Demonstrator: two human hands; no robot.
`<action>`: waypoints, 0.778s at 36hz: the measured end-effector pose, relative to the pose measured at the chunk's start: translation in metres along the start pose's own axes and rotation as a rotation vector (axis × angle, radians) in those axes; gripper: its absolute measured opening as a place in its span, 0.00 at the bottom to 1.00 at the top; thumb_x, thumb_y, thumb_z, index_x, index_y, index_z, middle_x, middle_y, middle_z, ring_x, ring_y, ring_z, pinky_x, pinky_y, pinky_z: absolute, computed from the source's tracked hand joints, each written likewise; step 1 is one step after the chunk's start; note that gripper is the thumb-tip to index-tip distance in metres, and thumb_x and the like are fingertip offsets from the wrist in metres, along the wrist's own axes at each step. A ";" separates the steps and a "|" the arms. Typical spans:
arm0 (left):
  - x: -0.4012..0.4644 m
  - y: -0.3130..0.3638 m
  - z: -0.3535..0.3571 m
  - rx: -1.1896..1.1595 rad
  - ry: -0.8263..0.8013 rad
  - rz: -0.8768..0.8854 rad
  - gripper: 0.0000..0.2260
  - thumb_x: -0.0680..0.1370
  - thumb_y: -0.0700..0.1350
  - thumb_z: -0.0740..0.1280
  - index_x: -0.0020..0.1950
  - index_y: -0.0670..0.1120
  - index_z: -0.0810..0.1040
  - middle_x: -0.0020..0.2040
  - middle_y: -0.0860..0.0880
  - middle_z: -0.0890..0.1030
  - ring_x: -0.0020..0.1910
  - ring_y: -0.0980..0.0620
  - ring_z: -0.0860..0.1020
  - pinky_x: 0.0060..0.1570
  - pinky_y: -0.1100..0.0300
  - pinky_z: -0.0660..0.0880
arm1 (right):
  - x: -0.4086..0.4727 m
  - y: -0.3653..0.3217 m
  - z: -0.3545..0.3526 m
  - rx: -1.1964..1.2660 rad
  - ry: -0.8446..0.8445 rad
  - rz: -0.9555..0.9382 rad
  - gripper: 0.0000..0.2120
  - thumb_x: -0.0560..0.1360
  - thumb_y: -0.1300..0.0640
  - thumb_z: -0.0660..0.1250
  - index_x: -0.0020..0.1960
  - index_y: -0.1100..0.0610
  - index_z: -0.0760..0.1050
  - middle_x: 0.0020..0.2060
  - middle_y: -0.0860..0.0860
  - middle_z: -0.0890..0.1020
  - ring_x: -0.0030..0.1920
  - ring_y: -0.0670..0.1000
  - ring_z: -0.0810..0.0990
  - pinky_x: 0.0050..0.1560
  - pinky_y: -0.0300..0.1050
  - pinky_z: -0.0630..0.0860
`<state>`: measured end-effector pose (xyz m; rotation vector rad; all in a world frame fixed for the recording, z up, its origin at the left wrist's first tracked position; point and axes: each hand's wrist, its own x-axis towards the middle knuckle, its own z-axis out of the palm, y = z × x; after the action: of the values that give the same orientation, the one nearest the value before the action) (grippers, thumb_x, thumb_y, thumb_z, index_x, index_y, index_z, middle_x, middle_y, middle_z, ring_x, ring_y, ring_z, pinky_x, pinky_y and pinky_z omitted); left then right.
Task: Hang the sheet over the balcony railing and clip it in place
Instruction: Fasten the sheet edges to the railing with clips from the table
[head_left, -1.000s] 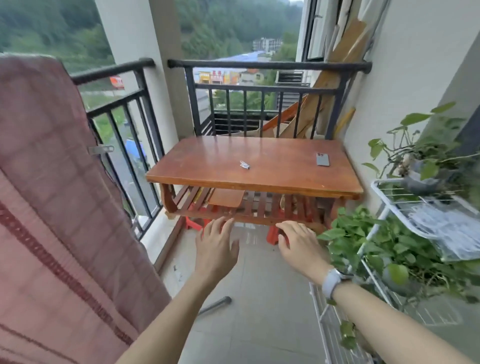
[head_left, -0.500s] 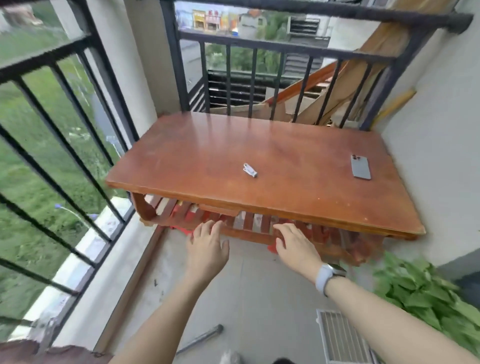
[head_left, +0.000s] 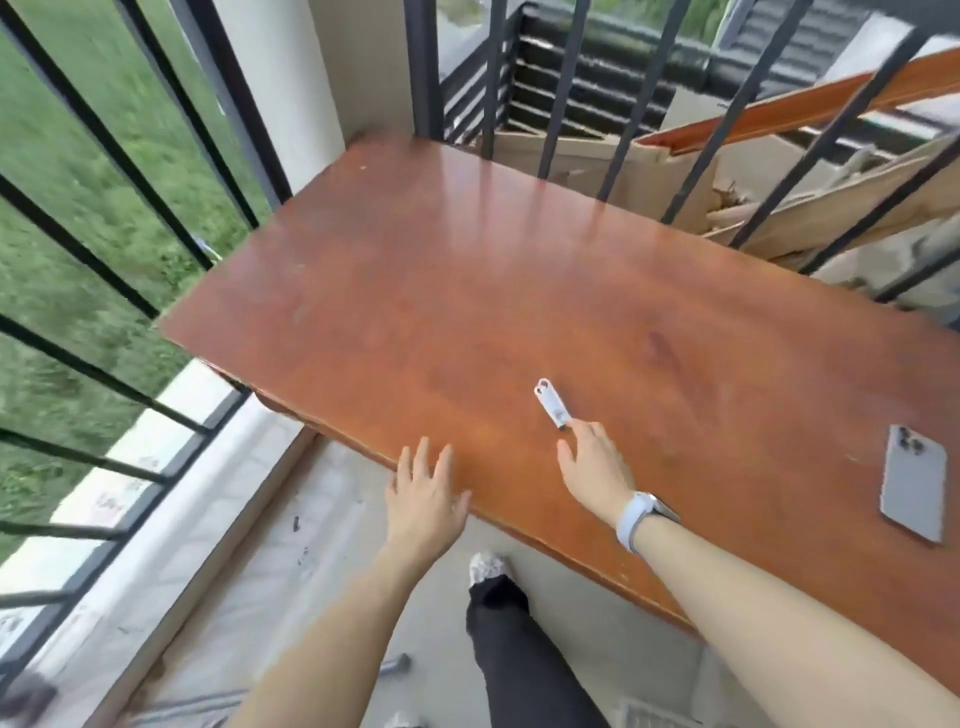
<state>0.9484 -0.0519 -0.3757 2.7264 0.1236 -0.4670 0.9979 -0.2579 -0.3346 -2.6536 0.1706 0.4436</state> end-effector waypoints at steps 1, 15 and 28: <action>0.009 0.003 0.004 0.012 -0.002 -0.006 0.28 0.77 0.57 0.58 0.74 0.52 0.54 0.77 0.45 0.51 0.75 0.42 0.47 0.70 0.45 0.54 | 0.014 0.000 0.000 0.011 -0.008 0.005 0.17 0.78 0.53 0.55 0.65 0.54 0.66 0.63 0.54 0.71 0.59 0.58 0.73 0.54 0.51 0.73; 0.030 0.007 0.030 0.096 -0.025 -0.020 0.30 0.76 0.63 0.54 0.75 0.56 0.50 0.77 0.48 0.44 0.75 0.45 0.40 0.71 0.49 0.38 | 0.090 -0.024 0.011 -0.045 -0.096 -0.109 0.09 0.77 0.54 0.60 0.53 0.58 0.69 0.52 0.55 0.75 0.53 0.57 0.73 0.44 0.47 0.70; -0.116 -0.069 0.015 -0.198 0.148 -0.623 0.25 0.78 0.55 0.56 0.74 0.52 0.55 0.76 0.47 0.54 0.74 0.49 0.53 0.69 0.52 0.56 | -0.009 -0.134 0.064 -0.032 -0.378 -0.586 0.17 0.76 0.55 0.60 0.64 0.56 0.66 0.58 0.55 0.71 0.55 0.59 0.74 0.50 0.49 0.71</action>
<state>0.8248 0.0034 -0.3739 2.4797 1.0170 -0.3839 0.9967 -0.1085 -0.3318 -2.4332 -0.7103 0.7246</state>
